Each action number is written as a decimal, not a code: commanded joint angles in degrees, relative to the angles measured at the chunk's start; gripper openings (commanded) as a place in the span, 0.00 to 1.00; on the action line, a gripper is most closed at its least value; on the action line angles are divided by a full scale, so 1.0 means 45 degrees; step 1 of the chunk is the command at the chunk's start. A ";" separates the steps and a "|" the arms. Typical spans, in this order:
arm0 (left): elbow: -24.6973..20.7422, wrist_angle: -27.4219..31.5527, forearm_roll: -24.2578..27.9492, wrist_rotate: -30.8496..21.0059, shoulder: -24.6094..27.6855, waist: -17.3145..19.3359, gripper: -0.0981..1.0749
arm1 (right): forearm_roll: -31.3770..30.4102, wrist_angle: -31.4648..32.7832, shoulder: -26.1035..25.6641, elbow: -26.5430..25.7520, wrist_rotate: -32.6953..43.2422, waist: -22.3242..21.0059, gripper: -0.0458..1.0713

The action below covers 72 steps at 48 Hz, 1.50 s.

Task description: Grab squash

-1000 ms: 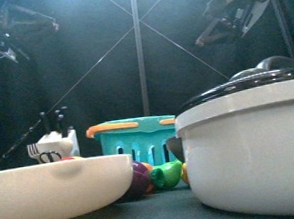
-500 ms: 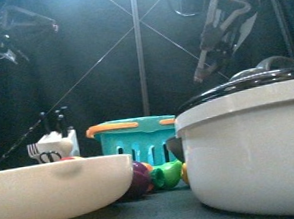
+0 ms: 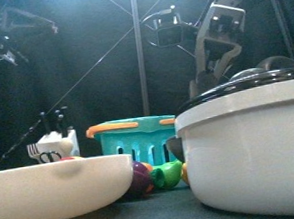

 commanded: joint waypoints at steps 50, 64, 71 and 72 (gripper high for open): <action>0.0645 0.2773 -0.1914 -0.0078 0.0430 -0.0156 0.59 | -0.0449 0.0254 0.2520 -0.1445 -0.0039 0.0352 0.96; 0.0645 0.3496 -0.2539 -0.0020 0.0742 -0.0156 0.59 | -0.0742 0.0254 0.2813 -0.1523 -0.0039 0.0332 0.95; 0.0645 0.3496 -0.2539 -0.0039 0.0742 -0.0137 0.59 | -0.0879 0.0234 0.2949 -0.1641 -0.0039 0.0371 0.88; 0.0645 0.3496 -0.2539 -0.0039 0.0742 -0.0137 0.59 | -0.0898 0.0254 0.2949 -0.1641 -0.0039 0.0371 0.86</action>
